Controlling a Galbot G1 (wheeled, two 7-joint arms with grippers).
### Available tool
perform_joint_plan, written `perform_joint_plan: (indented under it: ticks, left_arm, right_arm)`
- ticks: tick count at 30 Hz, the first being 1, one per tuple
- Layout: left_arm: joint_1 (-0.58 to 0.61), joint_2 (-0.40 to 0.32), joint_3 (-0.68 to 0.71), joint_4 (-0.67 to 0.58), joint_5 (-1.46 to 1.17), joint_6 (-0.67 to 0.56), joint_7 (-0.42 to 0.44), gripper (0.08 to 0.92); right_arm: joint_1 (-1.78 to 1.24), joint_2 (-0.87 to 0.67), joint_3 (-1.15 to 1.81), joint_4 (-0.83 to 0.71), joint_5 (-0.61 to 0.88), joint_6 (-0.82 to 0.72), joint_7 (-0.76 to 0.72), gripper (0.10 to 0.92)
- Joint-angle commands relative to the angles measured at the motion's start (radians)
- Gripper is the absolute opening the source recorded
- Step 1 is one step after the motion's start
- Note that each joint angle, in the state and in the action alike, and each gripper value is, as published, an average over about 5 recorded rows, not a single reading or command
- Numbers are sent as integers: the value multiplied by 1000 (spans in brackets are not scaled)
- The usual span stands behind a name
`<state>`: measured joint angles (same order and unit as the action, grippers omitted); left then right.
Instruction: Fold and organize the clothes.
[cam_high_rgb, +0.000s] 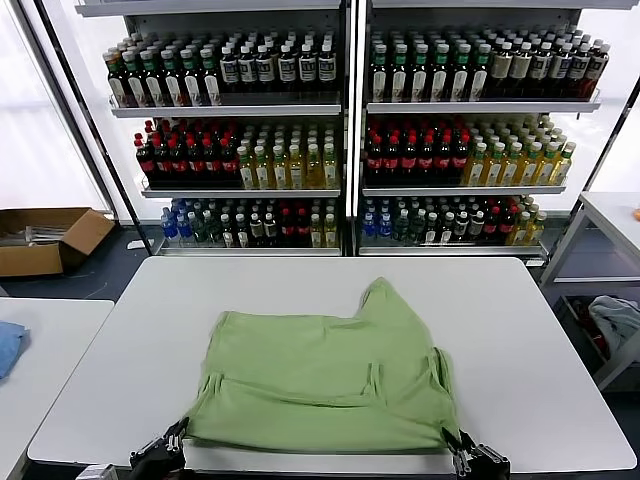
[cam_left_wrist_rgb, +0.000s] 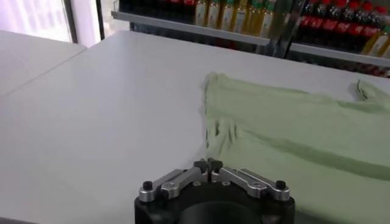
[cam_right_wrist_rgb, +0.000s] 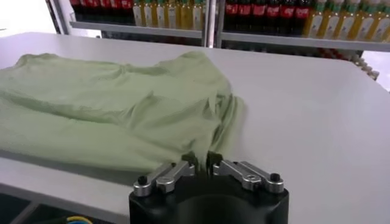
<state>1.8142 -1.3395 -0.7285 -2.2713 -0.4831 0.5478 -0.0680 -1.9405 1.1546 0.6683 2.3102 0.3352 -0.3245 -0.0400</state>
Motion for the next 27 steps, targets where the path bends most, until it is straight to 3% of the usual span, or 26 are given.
perform_joint_plan:
  ticks: [1,6,14,21,27]
  left_arm:
    - [-10,26,-54,-95,-41,30,-33,205]
    - [-151,120,-41,-54,-155,30,-26,352]
    - [-331,357,58,165,-237,26,100,577]
    - [-531,439,168,370,-267,2,144,775]
    - [-711,465,267,534,-287,-3,142,822]
  right_arm:
    - [87,-40,24,19,189,45,67,426]
    - [360,-120,-21,-107,279,58,38,564]
    - [900,-168,-237,-531,277,-21,-130,786]
    - [1140,-135,-372,-782,258,-46,-210,822]
    - [1245,-78,-438,-956,205,-51,-226,823]
